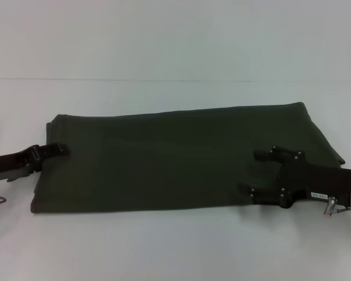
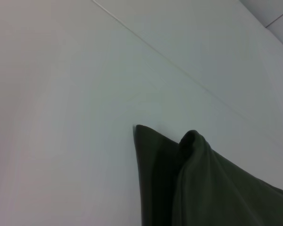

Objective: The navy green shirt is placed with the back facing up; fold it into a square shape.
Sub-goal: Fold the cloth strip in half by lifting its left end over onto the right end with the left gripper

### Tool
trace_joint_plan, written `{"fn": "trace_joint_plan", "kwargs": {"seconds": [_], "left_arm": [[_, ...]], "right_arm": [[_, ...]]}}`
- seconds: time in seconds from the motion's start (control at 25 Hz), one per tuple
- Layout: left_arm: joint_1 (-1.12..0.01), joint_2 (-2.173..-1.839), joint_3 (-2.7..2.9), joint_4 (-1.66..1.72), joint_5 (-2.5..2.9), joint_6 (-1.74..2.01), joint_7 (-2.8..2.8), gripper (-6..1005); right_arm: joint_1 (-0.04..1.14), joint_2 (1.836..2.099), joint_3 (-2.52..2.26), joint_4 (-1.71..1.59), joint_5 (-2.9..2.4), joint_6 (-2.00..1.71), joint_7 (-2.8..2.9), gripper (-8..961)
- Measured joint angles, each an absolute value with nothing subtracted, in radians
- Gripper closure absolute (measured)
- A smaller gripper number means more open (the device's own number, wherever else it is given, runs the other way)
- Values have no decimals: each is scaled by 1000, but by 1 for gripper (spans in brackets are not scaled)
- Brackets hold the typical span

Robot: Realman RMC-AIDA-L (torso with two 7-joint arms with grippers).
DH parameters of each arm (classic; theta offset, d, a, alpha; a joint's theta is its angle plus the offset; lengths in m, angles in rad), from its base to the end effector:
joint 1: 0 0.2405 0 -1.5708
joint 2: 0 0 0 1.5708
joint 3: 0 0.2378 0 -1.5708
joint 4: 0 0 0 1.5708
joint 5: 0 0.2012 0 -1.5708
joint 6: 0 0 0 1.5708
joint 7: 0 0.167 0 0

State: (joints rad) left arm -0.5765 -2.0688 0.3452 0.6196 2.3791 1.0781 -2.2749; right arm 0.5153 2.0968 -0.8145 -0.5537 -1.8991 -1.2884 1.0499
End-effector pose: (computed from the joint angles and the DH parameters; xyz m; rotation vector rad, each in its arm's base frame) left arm -0.3374 0.3642 0.0211 -1.7377 -1.7839 -0.5602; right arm 0.2533 0.3353 -0.0426 -2.6377 0.3348 0.4961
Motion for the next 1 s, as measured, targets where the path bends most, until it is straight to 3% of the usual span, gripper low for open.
{"fn": "trace_joint_plan", "kwargs": {"seconds": [1.0], "left_arm": [[-620, -2072, 399, 570, 2386, 1084, -2274, 138]], "right_arm": [[513, 2097, -814, -554, -1902, -1289, 1052, 53]]}}
